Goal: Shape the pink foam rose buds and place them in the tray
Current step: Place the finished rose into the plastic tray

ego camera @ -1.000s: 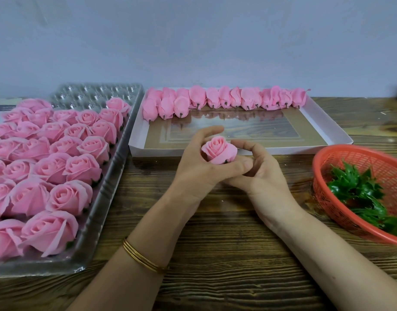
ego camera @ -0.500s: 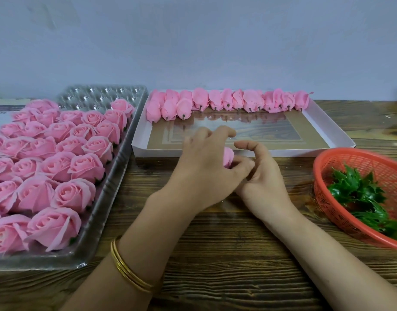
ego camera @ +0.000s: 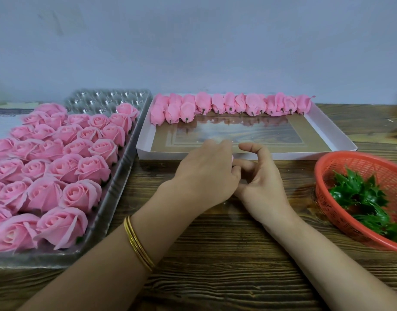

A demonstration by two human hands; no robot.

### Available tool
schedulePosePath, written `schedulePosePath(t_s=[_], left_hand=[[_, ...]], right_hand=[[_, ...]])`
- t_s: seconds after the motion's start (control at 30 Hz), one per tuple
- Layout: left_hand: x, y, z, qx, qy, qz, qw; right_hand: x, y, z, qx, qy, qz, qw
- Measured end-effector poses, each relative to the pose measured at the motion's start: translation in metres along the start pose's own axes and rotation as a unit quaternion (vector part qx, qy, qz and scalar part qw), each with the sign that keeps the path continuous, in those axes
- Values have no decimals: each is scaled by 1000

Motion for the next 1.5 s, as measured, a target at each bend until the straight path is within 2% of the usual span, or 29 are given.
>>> schedulePosePath(t_s=[0.5,0.73,0.83,1.13,1.4,1.5], left_hand=[[-10,4,-10,-11,-13,5,1000],[-12,7,-15,-11,-29,-40,999],[-18,17,-19,16,-22,-61,998],[-62,90,-46,96,59,-60,992],[-142,135,-81,109,173,2,979],[-166,141,-90,106,199,-12,974]], right_hand=[[0,-5,-1,-13,18,-111,994],[-1,-7,-1,-7,3,-148,989],[-1,-5,-1,-5,-6,-134,991],[-4,1,-1,12,-41,-110,993],[-3,0,-1,17,-50,-92,994],[-3,-1,0,17,-54,-84,995]])
Point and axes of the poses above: each hand's wrist, its own z-axis away from the middle knuckle, its own y-axis out of the back of the hand, x = y × z, the point moved 1 cm from there along -z, towards the middle knuckle, and after that the axes turned 3 degrees about -y, right-handed, at the moved point
